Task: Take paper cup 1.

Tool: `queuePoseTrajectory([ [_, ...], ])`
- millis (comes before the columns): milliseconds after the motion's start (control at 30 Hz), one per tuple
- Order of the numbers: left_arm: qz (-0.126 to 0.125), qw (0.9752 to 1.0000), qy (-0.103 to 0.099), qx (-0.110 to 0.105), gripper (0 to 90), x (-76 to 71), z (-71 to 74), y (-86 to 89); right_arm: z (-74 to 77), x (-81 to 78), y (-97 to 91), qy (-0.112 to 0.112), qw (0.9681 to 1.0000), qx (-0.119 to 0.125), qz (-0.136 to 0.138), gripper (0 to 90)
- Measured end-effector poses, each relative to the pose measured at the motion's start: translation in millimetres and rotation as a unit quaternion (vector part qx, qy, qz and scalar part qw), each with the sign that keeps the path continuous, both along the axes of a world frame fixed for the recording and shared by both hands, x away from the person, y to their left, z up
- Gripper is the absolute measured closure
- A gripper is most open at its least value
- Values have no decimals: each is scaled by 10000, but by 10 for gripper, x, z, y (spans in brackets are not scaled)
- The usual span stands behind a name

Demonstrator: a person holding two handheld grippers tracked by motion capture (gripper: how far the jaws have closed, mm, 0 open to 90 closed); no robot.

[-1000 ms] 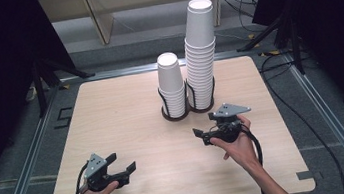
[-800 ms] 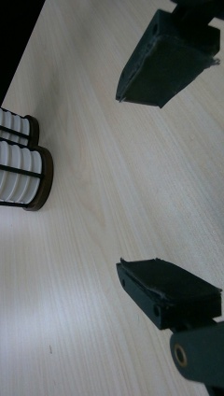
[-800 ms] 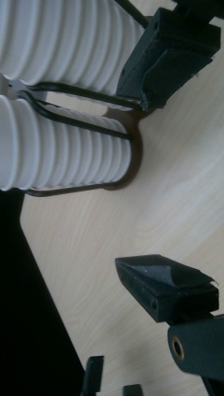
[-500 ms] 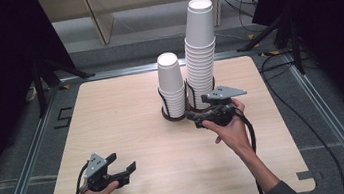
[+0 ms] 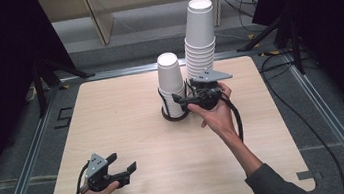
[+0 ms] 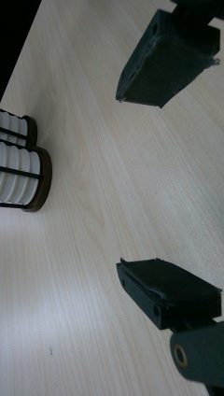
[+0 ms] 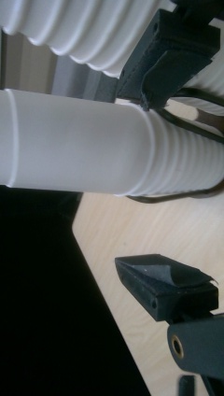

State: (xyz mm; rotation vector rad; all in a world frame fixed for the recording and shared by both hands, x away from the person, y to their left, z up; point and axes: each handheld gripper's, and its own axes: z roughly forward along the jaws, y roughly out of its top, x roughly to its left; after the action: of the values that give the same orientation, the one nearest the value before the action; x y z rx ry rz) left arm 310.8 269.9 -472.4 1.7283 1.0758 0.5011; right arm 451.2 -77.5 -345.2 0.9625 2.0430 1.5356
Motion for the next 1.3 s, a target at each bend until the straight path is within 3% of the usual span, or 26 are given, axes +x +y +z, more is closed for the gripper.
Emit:
queuePoseTrajectory([
  [133, -31, 10000, -1, 28, 143, -2, 0, 1, 50, 102, 95, 21, 9998, 4, -183, 179],
  [167, -49, 10000, -15, 24, 143, 0, -3, 1, 56, 119, 130, 127, 9997, 53, -217, 179],
  [233, -22, 9999, 35, 106, 143, -11, 9, 2, 69, 167, 160, 8, 9996, -47, -286, 176],
  [300, -26, 9999, 39, 106, 143, -11, 8, 0, 72, 194, 211, 30, 9994, 2, -342, 189],
  [333, -28, 9999, 36, 107, 143, -11, 7, -1, 80, 217, 218, -66, 9991, -115, -397, 189],
  [433, -67, 10000, -29, 35, 143, -2, -1, -4, 97, 282, 266, 37, 9989, 0, -474, 185],
  [533, -27, 9999, 34, 116, 143, -11, 11, 0, 122, 333, 305, 97, 9978, -81, -652, 177],
  [733, -78, 10000, -47, -5, 143, -7, -3, -12, 141, 426, 384, 181, 9970, -38, -748, 165],
  [767, -63, 10000, -50, -38, 143, -7, -4, -20, 136, 448, 388, 85, 9973, -56, -728, 166],
  [800, -71, 10000, -39, -1, 143, -9, -1, -15, 136, 441, 403, 231, 9969, 8, -755, 161],
  [1000, -67, 10000, -13, 38, 143, -14, 3, -17, 59, 514, 394, 167, 9972, -54, -733, 160],
  [1300, -90, 9999, -31, 39, 143, -11, -3, -24, 43, 534, 424, 147, 9964, 63, -830, 172],
])
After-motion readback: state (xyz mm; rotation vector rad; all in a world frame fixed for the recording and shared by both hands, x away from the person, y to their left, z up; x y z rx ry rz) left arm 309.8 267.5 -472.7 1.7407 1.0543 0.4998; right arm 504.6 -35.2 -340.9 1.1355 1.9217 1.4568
